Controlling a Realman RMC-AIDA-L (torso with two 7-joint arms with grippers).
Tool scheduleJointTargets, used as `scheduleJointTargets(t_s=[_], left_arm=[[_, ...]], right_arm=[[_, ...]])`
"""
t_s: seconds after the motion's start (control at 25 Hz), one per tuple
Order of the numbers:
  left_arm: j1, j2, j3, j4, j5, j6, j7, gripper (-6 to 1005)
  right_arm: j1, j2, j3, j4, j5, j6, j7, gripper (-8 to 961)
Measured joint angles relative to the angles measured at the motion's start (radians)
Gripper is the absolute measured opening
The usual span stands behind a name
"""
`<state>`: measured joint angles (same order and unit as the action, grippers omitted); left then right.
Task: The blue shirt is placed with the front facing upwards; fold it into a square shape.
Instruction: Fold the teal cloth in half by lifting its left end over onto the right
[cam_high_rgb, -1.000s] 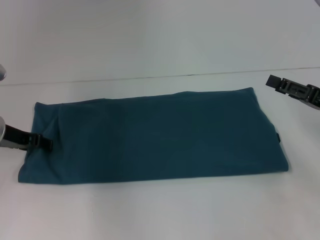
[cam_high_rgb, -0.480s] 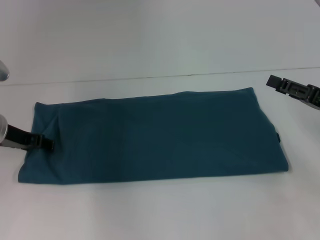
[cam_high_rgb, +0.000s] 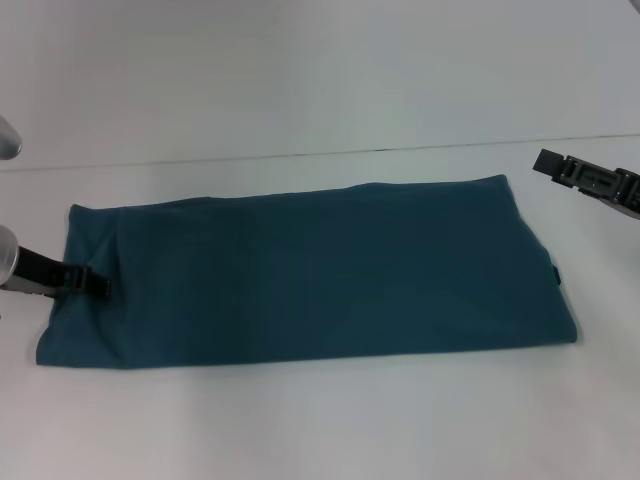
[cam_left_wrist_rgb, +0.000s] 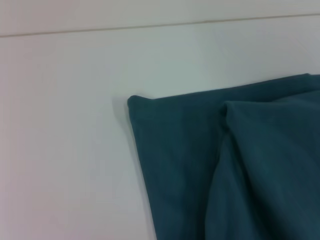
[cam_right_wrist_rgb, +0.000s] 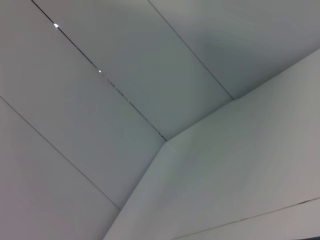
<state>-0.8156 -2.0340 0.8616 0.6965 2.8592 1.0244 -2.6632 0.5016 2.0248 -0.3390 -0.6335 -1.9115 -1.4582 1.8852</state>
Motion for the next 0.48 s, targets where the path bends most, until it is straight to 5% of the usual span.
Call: scheduleJointTargets(t_s=[0.48], left_arm=[[0.01, 0.003, -0.006, 0.002, 0.0, -0.004, -0.001, 688]], right_arm=[[0.0, 0.0, 0.0, 0.0, 0.0, -0.001, 0.0, 745]])
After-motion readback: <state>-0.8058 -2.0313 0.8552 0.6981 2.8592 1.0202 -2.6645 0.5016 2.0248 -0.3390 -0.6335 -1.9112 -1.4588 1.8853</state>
